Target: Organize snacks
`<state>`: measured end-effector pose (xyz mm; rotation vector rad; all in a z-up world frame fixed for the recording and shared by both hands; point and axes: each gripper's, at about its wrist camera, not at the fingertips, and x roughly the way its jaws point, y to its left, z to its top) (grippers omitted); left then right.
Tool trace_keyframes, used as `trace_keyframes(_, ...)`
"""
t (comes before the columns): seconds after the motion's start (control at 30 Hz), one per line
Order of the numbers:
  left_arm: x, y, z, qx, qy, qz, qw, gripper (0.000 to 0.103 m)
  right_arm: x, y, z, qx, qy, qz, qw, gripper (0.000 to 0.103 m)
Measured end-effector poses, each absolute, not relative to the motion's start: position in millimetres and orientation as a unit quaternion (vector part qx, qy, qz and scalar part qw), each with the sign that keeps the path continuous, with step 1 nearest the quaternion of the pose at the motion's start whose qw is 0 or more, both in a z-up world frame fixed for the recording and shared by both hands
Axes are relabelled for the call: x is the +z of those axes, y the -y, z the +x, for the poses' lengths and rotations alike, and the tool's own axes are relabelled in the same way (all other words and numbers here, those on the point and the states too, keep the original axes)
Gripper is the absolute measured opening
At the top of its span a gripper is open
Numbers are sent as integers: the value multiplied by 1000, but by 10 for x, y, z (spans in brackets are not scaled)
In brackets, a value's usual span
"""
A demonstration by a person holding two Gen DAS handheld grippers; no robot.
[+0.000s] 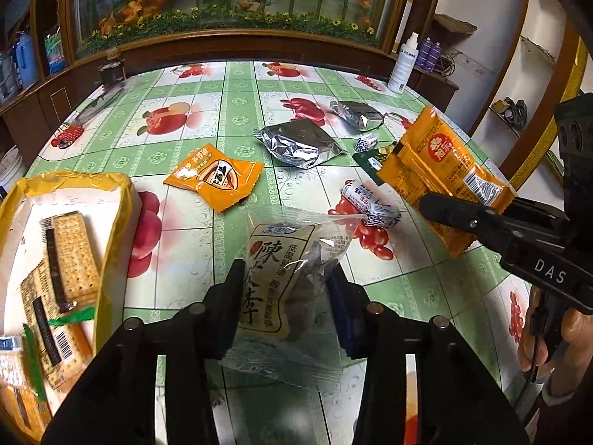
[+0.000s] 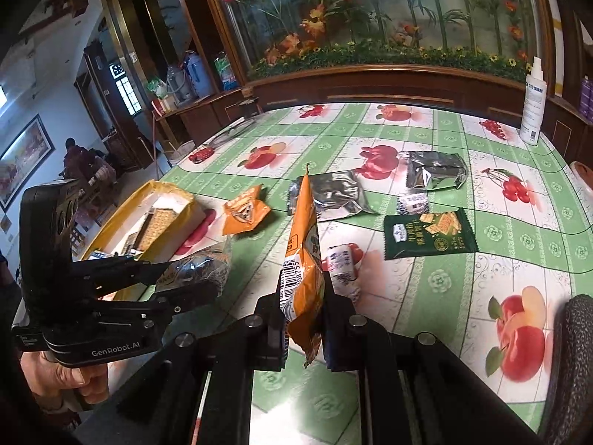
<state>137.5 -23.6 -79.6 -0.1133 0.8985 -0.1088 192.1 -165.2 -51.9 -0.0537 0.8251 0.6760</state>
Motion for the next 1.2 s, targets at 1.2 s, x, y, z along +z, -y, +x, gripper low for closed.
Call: trace_keyframes(1.2,-261,-1094,112,120,-340,-81,929,41,-84,-81,788,448,-341,-81,822,13)
